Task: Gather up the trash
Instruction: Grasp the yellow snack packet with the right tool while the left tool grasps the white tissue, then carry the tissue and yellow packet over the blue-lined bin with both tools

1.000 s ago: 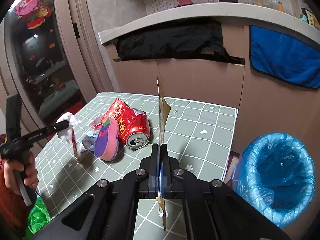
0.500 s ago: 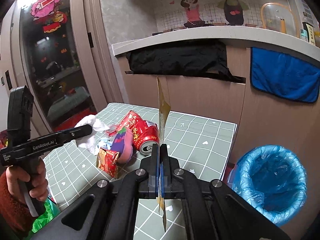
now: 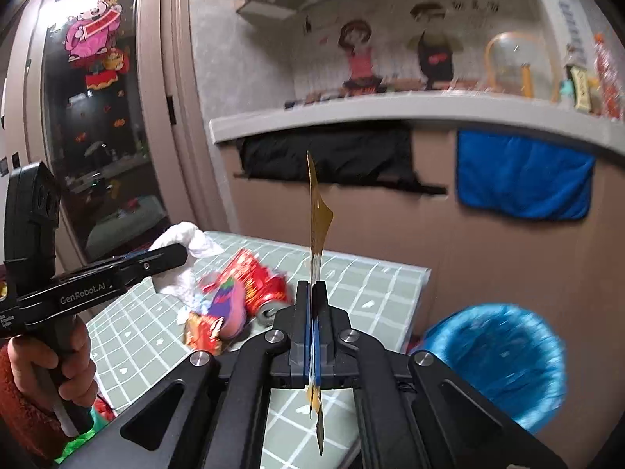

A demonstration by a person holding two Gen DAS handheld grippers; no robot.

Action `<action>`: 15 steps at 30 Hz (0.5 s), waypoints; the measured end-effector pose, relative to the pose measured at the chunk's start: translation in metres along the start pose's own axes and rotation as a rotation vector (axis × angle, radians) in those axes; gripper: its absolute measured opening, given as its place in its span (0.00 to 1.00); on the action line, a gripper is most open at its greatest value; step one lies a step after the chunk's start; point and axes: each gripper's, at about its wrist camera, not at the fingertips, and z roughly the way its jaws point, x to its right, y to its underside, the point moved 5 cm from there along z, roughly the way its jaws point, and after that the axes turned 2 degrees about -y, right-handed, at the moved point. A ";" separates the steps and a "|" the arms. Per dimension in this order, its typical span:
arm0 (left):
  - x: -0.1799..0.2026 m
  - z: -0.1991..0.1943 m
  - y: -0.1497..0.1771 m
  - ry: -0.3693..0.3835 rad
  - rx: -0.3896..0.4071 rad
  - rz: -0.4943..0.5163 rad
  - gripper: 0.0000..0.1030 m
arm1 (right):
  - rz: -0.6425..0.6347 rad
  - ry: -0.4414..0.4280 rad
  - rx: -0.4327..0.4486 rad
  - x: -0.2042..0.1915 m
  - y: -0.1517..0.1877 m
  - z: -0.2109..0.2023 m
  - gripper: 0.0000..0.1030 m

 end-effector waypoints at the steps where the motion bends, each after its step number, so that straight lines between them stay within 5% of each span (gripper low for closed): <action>1: 0.012 0.001 -0.005 0.014 0.014 0.022 0.17 | -0.005 0.014 0.011 0.005 -0.004 -0.006 0.01; 8: 0.085 0.010 -0.028 0.050 0.110 0.134 0.17 | -0.019 0.143 0.085 0.054 -0.022 -0.047 0.01; 15: 0.139 0.049 -0.022 0.097 0.099 0.187 0.17 | 0.043 0.263 0.139 0.120 -0.023 -0.074 0.01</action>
